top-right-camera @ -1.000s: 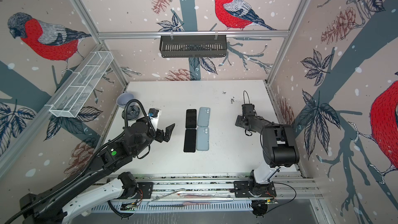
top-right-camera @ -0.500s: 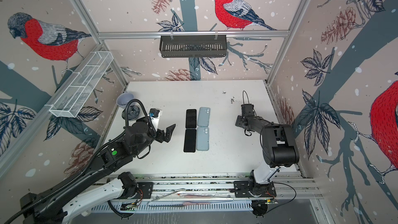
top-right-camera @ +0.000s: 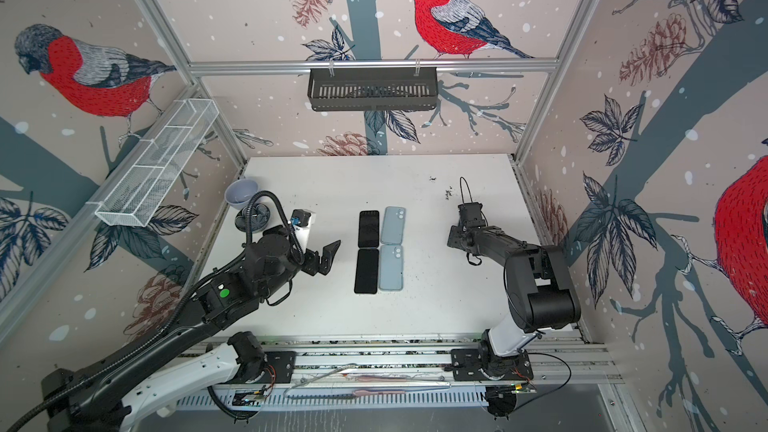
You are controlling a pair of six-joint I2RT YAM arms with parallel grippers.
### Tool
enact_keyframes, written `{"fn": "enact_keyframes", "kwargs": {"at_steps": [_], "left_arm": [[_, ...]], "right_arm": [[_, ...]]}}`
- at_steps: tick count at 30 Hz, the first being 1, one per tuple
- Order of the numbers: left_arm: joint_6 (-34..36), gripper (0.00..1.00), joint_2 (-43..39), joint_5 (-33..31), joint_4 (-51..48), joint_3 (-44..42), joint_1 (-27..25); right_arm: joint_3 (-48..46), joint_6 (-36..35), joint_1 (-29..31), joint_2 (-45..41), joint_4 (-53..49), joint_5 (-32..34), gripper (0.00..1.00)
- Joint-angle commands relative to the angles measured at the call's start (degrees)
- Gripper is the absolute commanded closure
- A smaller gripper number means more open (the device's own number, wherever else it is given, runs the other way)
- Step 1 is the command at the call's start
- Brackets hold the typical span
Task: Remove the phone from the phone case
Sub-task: 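Move the right gripper over the small cased phone farther from the robot, then close the right gripper on the small cased phone and lift it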
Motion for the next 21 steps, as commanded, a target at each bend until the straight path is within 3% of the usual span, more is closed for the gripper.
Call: {"fn": "enact_keyframes", "kwargs": {"at_steps": [1, 7, 14, 19, 21], "left_arm": [[-0.8, 0.01, 0.3, 1.9, 2.0, -0.3, 0.0], [-2.1, 0.01, 1.9, 7.5, 6.1, -1.1, -0.1], [-8.7, 0.01, 7.6, 14.5, 14.4, -3.7, -0.5], [-10.5, 0.02, 11.7, 14.1, 16.7, -1.6, -2.8], [-10.4, 0.02, 12.9, 13.4, 16.8, -0.5, -4.0]], "right_arm": [[-0.6, 0.1, 1.7, -1.6, 1.1, 0.6, 0.61], [-2.8, 0.5, 7.4, -5.5, 3.0, 3.0, 0.66], [-4.6, 1.1, 10.9, -7.2, 4.3, 2.5, 0.70], [-5.8, 2.4, 11.8, -8.0, 3.9, 1.3, 0.71], [-5.4, 3.1, 12.4, -7.5, 2.6, 1.1, 0.66]]}}
